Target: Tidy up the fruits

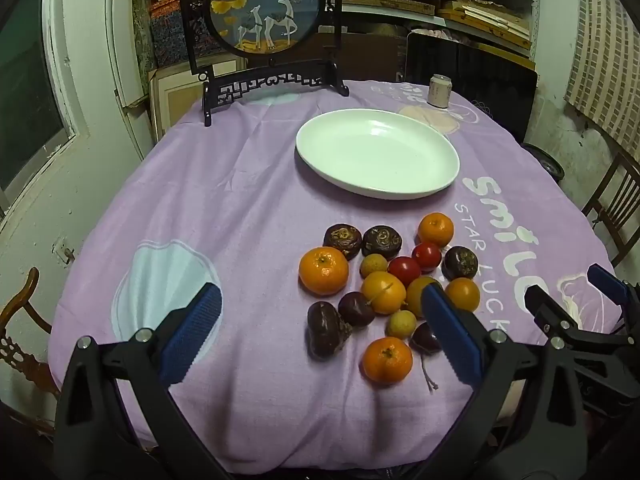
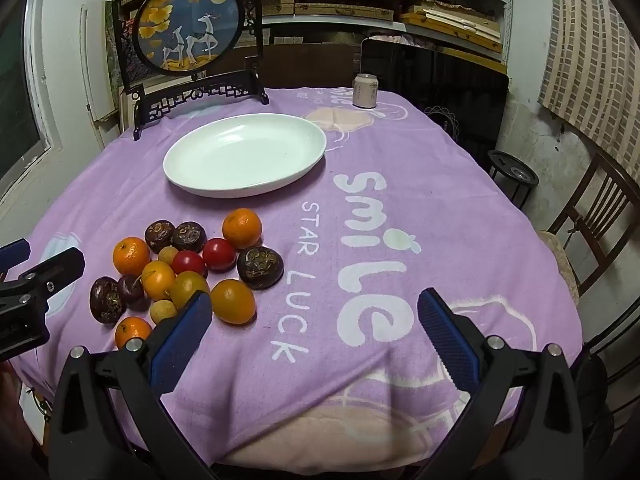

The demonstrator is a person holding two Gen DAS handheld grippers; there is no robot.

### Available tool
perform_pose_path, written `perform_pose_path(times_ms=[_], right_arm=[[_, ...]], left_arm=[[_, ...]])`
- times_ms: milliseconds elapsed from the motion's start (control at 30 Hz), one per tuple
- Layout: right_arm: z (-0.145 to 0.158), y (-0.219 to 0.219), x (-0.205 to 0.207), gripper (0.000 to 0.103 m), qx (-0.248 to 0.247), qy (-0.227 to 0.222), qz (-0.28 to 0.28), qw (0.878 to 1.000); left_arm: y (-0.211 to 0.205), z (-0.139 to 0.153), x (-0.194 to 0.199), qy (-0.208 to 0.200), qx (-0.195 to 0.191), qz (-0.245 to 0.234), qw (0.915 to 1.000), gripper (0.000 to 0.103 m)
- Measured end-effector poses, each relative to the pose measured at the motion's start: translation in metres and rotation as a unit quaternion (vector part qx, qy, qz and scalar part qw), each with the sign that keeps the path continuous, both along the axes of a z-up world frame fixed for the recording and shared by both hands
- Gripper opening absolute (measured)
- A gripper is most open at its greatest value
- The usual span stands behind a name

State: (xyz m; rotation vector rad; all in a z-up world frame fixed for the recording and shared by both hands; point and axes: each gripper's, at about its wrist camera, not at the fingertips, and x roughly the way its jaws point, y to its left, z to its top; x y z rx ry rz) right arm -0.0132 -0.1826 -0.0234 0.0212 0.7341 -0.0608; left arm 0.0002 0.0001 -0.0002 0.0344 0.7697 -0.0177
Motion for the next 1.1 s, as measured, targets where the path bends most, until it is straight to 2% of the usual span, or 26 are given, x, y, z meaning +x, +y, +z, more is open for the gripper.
perform_pose_path(times_ms=[1100], right_arm=[[0.0013,-0.0009,-0.0016,0.102,0.009,-0.005,-0.001,1.000]], left_arm=[[0.0002,-0.0002,0.0002,0.004,-0.001,0.000,1.0000,0.101]])
